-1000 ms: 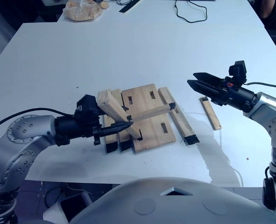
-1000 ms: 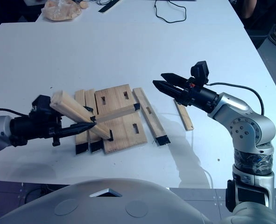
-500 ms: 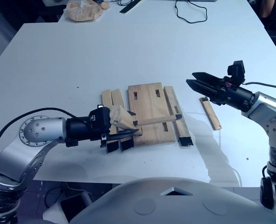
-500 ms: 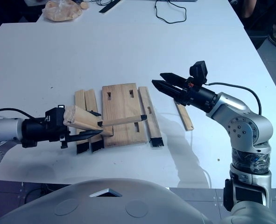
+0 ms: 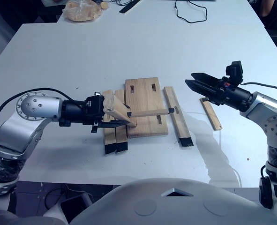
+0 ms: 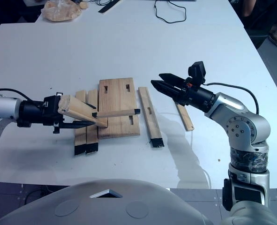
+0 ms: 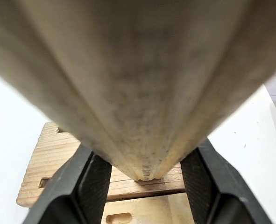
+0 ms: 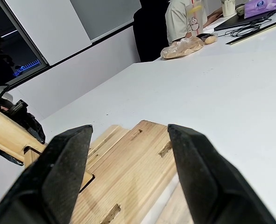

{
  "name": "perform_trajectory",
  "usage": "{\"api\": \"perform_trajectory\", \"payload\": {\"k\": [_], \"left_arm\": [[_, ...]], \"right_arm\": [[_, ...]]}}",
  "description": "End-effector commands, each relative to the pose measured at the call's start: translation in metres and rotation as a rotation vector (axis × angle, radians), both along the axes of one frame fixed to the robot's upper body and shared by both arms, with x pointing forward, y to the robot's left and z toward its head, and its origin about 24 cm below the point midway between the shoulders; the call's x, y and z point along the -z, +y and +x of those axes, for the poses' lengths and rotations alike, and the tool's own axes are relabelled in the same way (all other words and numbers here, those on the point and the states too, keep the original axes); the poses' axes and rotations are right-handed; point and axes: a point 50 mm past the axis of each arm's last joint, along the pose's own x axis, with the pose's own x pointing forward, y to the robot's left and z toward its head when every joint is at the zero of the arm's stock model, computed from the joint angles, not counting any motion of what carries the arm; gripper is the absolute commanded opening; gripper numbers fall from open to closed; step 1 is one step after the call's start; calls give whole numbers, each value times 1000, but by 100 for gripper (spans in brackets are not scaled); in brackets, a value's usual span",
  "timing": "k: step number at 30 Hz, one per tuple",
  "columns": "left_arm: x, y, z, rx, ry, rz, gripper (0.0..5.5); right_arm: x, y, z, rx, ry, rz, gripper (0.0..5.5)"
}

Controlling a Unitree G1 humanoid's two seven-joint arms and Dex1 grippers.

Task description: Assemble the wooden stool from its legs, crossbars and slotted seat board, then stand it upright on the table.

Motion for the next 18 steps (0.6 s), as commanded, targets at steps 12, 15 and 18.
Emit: {"api": "perform_trajectory", "payload": {"k": [12,15,18], "left_arm": [[23,-15,-3,89,26,100,212],[29,-9,6,33,-8,159,254],[26,-8,12,-2,-26,132,310]], "right_arm": [[-2,-1,7,-9,4,-20,295],[-1,0,6,-7,5,-20,295],[0,0,6,-1,5,-17,295]]}}
